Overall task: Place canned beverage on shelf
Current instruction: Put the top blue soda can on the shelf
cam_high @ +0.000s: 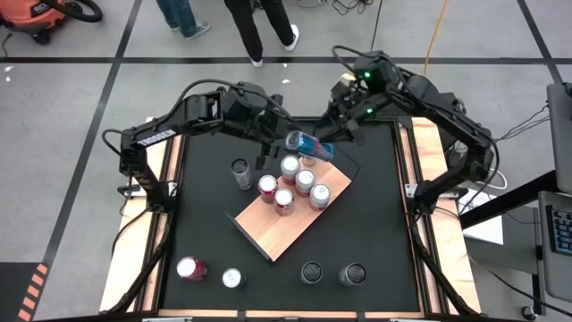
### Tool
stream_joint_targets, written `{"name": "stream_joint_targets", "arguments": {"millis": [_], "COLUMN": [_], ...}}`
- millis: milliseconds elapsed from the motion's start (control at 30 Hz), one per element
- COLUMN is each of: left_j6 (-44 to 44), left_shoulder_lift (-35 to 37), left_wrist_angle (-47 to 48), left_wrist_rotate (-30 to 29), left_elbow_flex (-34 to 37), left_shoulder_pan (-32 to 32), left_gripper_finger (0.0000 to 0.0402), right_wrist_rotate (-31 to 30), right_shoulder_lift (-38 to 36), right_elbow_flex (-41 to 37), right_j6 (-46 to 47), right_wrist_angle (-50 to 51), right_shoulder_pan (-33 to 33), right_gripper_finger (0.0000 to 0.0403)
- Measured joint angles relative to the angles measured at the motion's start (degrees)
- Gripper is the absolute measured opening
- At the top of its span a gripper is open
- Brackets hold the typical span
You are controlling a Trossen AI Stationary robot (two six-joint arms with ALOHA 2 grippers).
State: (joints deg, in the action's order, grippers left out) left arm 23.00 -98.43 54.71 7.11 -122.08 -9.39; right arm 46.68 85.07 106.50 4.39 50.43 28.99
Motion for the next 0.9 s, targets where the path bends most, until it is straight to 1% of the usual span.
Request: {"name": "stream_joint_targets", "arguments": {"millis": [133,233,433,600,900], "left_j6": [0.1,0.3,0.3,0.3,0.4], "left_shoulder_lift": [0.0,0.0,0.0,0.0,0.0], "left_wrist_angle": [-0.4,0.1,0.3,0.0,-0.8], "left_wrist_rotate": [0.0,0.4,1.8,2.0,2.9], "left_elbow_flex": [0.0,0.0,0.0,0.0,0.0], "left_shoulder_pan": [0.6,0.9,1.1,1.1,1.3], "left_gripper_finger": [0.0224,0.0224,0.0224,0.0224,0.0224], "right_wrist_rotate": [8.3,11.8,12.8,10.4,10.5], "right_shoulder_lift": [2.1,3.1,4.0,4.4,4.9], "right_elbow_flex": [0.0,0.0,0.0,0.0,0.0], "right_j6": [1.7,1.8,-1.5,-3.4,-3.6], "right_wrist_angle": [0.0,0.0,-0.6,-2.2,-4.0], "right_shoulder_pan": [-0.3,-1.1,-2.5,-3.1,-4.0], "right_gripper_finger": [0.0294,0.0288,0.0281,0.028,0.0291]}}
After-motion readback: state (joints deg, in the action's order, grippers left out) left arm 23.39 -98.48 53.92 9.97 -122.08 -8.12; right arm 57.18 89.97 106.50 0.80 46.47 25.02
